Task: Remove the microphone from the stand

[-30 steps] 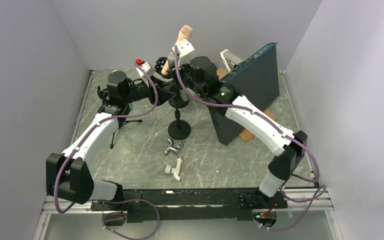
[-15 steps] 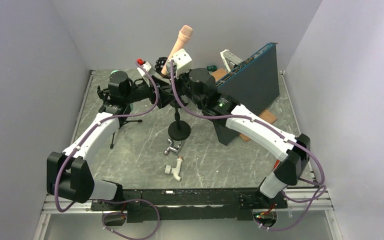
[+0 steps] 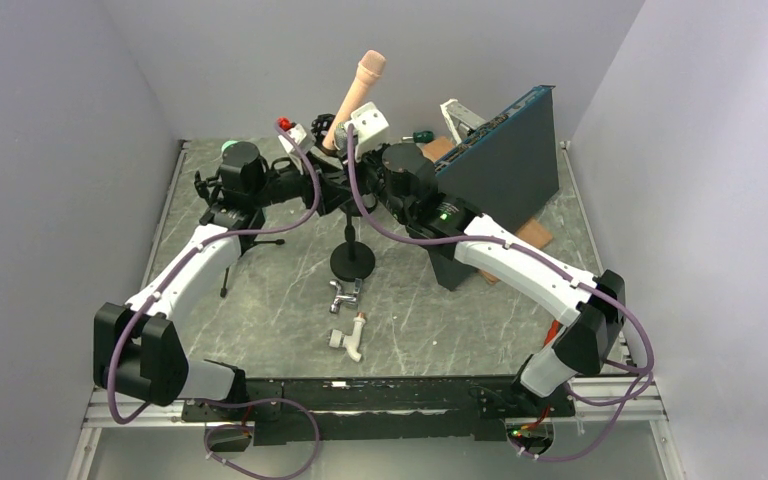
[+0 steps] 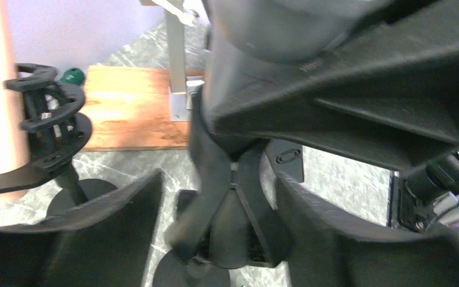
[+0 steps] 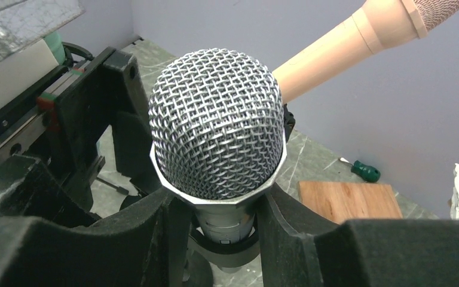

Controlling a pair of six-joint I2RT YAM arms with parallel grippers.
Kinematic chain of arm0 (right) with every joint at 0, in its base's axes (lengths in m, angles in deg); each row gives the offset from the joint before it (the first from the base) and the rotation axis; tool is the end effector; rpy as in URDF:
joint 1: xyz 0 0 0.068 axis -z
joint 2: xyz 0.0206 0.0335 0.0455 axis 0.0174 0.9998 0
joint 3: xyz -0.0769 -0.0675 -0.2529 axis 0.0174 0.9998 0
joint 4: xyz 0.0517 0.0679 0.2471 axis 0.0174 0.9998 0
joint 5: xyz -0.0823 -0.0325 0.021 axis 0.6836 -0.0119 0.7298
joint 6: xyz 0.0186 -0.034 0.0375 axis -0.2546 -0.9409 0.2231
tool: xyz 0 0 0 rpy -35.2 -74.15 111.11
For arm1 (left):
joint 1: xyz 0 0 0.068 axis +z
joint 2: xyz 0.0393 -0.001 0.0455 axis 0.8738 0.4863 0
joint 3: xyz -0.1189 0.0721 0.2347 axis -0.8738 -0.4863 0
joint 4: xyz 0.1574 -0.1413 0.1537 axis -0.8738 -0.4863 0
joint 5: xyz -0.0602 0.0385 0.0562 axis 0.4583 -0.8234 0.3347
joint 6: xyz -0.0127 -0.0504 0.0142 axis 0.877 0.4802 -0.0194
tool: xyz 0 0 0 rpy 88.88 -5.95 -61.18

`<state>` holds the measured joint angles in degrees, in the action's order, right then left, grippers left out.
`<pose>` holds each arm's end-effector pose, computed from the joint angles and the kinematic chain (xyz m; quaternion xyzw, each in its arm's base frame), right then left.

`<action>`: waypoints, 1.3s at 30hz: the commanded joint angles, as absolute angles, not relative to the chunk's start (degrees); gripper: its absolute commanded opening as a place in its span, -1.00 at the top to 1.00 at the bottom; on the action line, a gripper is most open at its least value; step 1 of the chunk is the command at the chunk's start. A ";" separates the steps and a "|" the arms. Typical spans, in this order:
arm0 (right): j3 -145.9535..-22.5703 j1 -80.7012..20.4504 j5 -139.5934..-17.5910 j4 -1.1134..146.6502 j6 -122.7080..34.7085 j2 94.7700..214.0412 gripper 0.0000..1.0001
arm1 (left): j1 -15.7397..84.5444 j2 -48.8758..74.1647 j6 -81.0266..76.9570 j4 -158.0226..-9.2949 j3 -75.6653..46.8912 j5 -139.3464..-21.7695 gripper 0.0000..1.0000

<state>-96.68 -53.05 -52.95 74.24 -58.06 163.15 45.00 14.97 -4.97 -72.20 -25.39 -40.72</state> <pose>0.2385 0.2877 0.4227 -0.2640 0.6798 0.1515 0.6672 0.2942 -0.1114 0.3540 0.3219 0.6433 -0.4224 0.5514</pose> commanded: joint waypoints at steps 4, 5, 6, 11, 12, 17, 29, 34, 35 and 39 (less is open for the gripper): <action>-99.61 -54.02 -54.85 67.96 -55.82 160.72 1.00 | 44.84 19.33 -10.40 -82.53 -18.27 -45.43 1.00; -100.19 -54.04 -54.92 68.02 -55.99 160.86 1.00 | 44.89 19.40 -10.68 -82.89 -18.31 -46.10 1.00; -100.73 -54.05 -54.71 68.12 -56.05 161.01 1.00 | 44.88 19.23 -11.03 -82.90 -18.59 -46.69 1.00; -104.37 -54.00 -55.03 68.71 -57.03 162.29 1.00 | 44.82 18.06 -10.80 -81.44 -19.62 -46.76 1.00; -105.45 -54.01 -55.10 68.87 -57.24 162.59 1.00 | 44.84 17.94 -10.74 -81.16 -19.76 -46.62 1.00; -116.02 -54.04 -53.96 71.83 -60.51 165.58 1.00 | 44.82 18.34 -10.47 -80.94 -19.66 -45.70 1.00; -114.32 -54.09 -48.55 75.62 -57.70 155.51 1.00 | 44.73 19.18 -8.50 -81.84 -18.68 -46.81 0.64; -97.98 -54.15 -45.39 77.42 -53.12 142.82 1.00 | 44.74 20.61 -6.51 -83.00 -17.68 -47.67 0.03; -95.76 -54.11 -44.92 79.28 -51.74 140.46 1.00 | 44.77 20.64 -5.97 -82.77 -17.71 -47.47 -0.10; -88.66 -54.04 -44.52 87.68 -45.04 131.41 1.00 | 44.51 19.83 -4.86 -82.91 -18.15 -49.24 -0.57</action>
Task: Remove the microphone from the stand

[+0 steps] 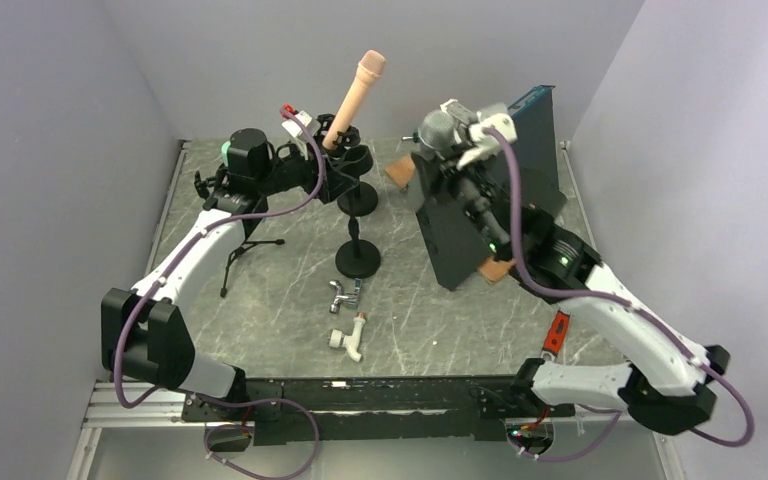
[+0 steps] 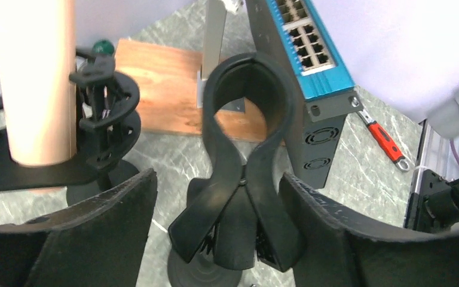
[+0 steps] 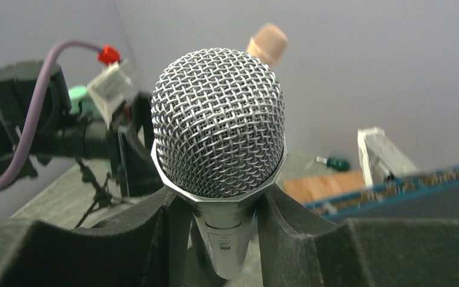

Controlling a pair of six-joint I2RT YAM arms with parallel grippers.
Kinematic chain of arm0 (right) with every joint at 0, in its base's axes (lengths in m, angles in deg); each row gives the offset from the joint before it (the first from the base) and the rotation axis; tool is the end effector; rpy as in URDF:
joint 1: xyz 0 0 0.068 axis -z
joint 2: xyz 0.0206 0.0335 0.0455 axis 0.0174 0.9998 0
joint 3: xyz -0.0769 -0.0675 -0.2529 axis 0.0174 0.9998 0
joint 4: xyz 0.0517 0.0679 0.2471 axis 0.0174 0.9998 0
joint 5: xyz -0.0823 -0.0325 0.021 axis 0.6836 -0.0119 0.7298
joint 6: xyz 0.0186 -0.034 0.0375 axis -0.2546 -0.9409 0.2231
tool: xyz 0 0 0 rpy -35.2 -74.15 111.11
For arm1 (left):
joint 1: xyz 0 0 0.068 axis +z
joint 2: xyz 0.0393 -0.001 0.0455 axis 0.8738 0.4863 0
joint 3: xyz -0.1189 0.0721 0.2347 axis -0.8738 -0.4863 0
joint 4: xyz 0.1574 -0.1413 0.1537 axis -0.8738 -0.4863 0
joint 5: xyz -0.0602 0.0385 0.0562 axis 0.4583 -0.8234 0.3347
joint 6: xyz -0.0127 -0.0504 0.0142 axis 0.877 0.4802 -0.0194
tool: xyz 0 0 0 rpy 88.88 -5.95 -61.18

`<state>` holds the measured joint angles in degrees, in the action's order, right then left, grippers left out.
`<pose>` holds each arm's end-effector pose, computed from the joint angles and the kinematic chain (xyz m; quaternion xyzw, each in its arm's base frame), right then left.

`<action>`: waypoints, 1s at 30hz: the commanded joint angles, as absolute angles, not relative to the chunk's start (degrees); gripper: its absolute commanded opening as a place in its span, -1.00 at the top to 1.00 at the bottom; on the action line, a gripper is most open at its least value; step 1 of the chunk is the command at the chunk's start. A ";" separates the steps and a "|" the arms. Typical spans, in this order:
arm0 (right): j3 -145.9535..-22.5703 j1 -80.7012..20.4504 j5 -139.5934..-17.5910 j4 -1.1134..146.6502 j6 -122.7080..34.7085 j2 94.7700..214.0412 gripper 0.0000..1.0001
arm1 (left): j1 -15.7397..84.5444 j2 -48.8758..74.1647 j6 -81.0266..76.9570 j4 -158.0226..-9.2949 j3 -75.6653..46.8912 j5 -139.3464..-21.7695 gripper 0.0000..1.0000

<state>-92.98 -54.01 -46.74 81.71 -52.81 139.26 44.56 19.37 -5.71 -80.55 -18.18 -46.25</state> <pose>0.1508 0.1757 0.5053 -0.1523 0.6375 0.1969 0.7291 0.3149 -0.1175 0.3601 0.2882 0.6868 -0.3966 0.5366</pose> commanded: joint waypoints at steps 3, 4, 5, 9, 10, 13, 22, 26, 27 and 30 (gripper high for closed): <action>-86.16 -54.08 -46.07 96.50 -40.44 127.17 1.00 | 44.35 19.00 -4.95 -83.13 -18.48 -50.39 -0.80; -85.61 -54.11 -47.13 99.29 -39.04 126.34 1.00 | 44.30 18.72 -4.96 -82.97 -18.62 -50.40 -0.87; -85.23 -54.09 -48.56 102.51 -37.69 125.75 1.00 | 44.17 18.49 -5.04 -83.04 -18.65 -50.34 -0.90; -82.93 -54.12 -52.24 113.87 -32.95 125.42 1.00 | 43.70 17.56 -5.12 -83.73 -18.38 -50.14 -0.98; -81.66 -54.17 -53.45 115.89 -31.46 125.34 1.00 | 43.63 17.23 -5.19 -83.74 -18.45 -50.32 -0.99; -75.29 -54.09 -58.47 116.11 -23.70 124.02 1.00 | 43.59 15.37 -5.72 -82.80 -19.94 -52.11 -0.99; -60.24 -54.11 -62.01 110.47 -7.73 126.29 1.00 | 43.59 9.13 -10.10 -86.76 -19.35 -60.00 -0.99; -63.27 -54.12 -60.31 112.40 -6.13 130.72 1.00 | 43.52 2.41 -11.39 -86.21 -21.68 -66.88 -0.99; -63.45 -54.07 -60.37 112.27 -5.44 131.94 1.00 | 43.46 1.03 -11.73 -86.20 -21.87 -68.34 -0.99; -64.32 -54.10 -60.41 111.96 -2.53 136.66 1.00 | 42.82 -2.36 -10.37 -87.48 -20.15 -76.37 -0.99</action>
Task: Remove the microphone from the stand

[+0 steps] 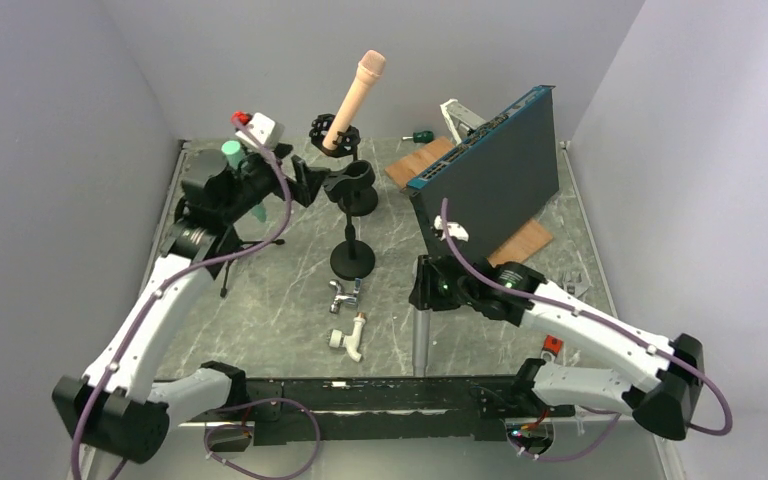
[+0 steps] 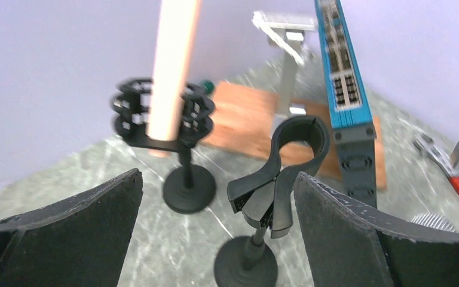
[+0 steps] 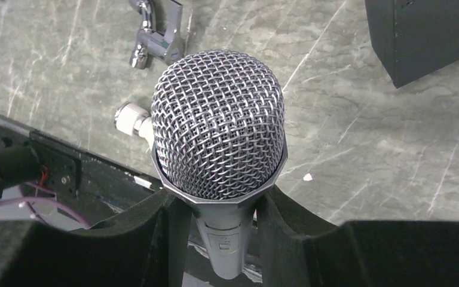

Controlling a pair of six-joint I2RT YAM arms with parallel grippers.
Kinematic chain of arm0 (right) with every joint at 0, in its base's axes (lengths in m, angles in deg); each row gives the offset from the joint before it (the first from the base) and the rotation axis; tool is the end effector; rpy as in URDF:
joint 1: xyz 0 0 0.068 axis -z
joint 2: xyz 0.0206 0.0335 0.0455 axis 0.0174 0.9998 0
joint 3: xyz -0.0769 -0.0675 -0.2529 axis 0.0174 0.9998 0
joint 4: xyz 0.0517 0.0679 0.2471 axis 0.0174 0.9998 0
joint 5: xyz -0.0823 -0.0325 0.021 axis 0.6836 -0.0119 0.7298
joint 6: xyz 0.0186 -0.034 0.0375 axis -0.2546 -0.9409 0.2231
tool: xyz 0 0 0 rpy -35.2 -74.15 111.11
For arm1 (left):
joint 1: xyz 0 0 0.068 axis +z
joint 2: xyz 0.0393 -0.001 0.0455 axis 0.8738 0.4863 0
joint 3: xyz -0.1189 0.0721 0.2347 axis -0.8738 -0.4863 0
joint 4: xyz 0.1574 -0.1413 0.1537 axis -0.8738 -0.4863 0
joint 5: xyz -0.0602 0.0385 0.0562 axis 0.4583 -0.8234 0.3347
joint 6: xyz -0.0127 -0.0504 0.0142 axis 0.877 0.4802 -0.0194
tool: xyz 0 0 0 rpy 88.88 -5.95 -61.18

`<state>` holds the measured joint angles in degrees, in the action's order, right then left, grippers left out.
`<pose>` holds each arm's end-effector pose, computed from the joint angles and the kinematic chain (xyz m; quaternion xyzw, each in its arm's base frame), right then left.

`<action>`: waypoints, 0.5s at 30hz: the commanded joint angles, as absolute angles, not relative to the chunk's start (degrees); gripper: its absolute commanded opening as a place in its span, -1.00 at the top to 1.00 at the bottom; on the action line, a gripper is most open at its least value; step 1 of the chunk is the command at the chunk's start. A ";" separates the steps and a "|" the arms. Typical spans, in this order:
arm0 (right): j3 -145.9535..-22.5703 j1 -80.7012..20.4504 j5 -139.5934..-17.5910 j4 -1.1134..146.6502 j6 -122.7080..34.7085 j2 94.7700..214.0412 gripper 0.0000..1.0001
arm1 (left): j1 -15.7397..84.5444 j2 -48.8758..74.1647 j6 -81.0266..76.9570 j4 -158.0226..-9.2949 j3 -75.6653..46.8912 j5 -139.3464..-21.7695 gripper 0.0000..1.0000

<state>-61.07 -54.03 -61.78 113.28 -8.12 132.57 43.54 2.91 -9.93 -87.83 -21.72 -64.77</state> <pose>0.1300 0.1632 0.2899 -0.0552 0.9291 0.2154 0.2954 0.2471 -0.0925 0.4050 0.2270 0.6868 -0.2715 0.6349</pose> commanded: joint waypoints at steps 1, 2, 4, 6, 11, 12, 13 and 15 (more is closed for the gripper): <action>-64.91 -54.09 -60.64 111.87 -1.43 138.29 1.00 | 42.80 -3.26 -9.28 -87.53 -19.38 -78.01 -0.99; -65.30 -54.08 -61.43 111.31 -0.20 140.11 1.00 | 42.80 -3.98 -8.62 -87.32 -18.34 -78.84 -0.99; -65.68 -54.13 -62.75 109.81 2.00 143.53 1.00 | 42.82 -4.96 -8.38 -86.45 -16.94 -79.73 -0.99; -66.64 -54.29 -63.45 109.02 3.39 147.04 1.00 | 42.80 -5.31 -9.34 -86.22 -16.01 -81.12 -0.99; -68.48 -54.96 -63.35 107.58 4.89 155.37 1.00 | 42.80 -5.69 -17.97 -85.48 -18.21 -84.02 -0.99; -68.65 -55.02 -63.61 106.84 5.04 156.71 1.00 | 42.80 -6.09 -19.10 -85.61 -19.60 -85.15 -0.99; -69.03 -55.16 -63.79 106.17 5.19 158.54 1.00 | 42.80 -6.87 -19.47 -85.30 -21.26 -86.43 -0.99; -70.25 -55.61 -63.41 106.01 5.26 161.20 1.00 | 42.98 -8.63 -18.98 -82.91 -25.44 -87.84 -0.99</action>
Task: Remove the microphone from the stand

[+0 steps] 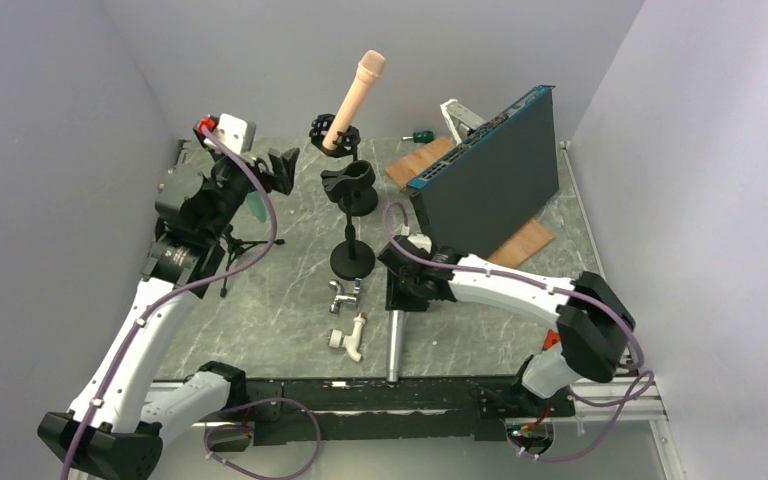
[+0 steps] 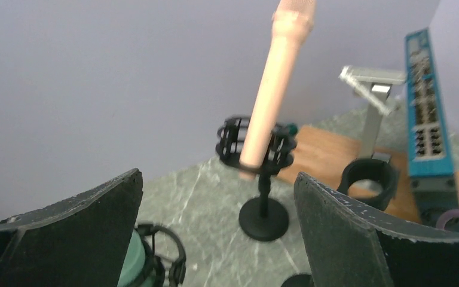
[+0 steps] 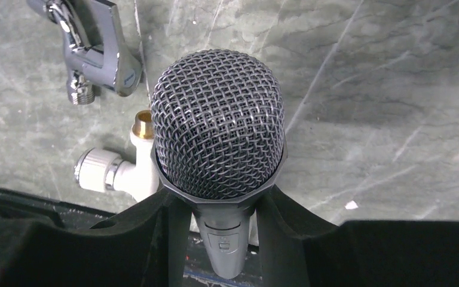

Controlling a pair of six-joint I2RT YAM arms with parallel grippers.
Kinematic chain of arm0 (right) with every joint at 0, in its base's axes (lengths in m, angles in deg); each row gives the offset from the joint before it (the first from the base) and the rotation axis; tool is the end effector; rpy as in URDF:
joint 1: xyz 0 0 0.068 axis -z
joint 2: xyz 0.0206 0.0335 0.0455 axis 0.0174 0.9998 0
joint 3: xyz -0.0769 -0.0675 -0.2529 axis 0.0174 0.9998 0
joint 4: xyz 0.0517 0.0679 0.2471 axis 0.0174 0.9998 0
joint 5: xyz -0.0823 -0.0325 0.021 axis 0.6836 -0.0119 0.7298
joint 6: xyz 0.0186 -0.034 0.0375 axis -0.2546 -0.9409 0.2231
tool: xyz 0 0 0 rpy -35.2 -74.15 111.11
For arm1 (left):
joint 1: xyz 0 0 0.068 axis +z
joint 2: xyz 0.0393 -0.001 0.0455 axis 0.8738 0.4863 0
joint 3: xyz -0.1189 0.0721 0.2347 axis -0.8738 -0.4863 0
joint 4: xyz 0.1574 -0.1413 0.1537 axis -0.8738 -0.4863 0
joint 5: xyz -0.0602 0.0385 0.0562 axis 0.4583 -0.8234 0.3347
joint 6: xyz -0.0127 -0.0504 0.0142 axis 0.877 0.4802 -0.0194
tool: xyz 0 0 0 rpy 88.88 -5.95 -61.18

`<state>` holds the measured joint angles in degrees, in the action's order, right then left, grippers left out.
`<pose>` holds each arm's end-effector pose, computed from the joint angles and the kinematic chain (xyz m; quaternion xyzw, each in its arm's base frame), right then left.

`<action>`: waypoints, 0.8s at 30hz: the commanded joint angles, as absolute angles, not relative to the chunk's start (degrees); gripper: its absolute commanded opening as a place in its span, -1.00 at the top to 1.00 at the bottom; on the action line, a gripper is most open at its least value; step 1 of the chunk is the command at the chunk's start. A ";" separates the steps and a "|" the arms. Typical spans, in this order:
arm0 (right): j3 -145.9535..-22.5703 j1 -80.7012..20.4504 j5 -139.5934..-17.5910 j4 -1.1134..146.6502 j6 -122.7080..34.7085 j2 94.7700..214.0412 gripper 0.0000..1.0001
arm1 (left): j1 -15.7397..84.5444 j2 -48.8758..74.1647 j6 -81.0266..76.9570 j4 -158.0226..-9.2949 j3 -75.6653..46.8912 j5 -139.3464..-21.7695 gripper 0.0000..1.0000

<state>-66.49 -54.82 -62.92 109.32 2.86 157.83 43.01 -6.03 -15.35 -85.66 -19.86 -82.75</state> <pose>0.1746 0.2302 0.2220 0.0147 0.9716 0.1421 0.1887 0.2023 -0.0693 0.4548 0.1494 0.6251 -0.1411 0.7530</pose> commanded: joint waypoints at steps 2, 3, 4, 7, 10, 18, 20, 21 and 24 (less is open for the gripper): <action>-71.71 -55.95 -62.52 106.09 4.74 163.70 1.00 | 42.93 -9.45 -17.63 -82.77 -26.71 -87.83 -0.99; -72.43 -55.99 -62.89 105.87 4.03 164.92 1.00 | 42.81 -9.57 -17.14 -82.40 -27.09 -87.36 -0.99; -73.20 -56.01 -63.09 105.76 3.16 165.97 1.00 | 42.80 -9.60 -16.57 -81.99 -27.36 -86.03 -0.99; -73.46 -56.07 -60.77 105.38 2.57 167.64 1.00 | 42.80 -8.61 -15.68 -82.27 -27.14 -84.45 -0.99; -72.05 -56.02 -58.97 103.35 2.16 167.96 0.98 | 42.82 -7.57 -15.38 -83.09 -26.64 -84.56 -0.99; -67.97 -56.11 -57.27 98.22 3.97 166.84 0.86 | 42.80 -8.16 -15.23 -82.77 -27.16 -85.45 -0.98; -67.25 -56.11 -56.16 97.87 4.37 166.50 0.86 | 42.80 -8.18 -15.11 -82.94 -27.10 -85.55 -0.98; -67.22 -56.06 -55.49 97.95 4.40 166.49 0.86 | 42.80 -8.18 -15.04 -82.96 -27.06 -85.47 -0.98; -68.37 -56.07 -53.64 99.40 3.84 167.27 0.85 | 42.80 -8.15 -14.53 -82.71 -27.25 -85.07 -0.98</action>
<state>-67.39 -55.91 -58.42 100.34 3.45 168.19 43.01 -7.39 -15.75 -84.83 -28.03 -85.25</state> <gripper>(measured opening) 0.418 0.992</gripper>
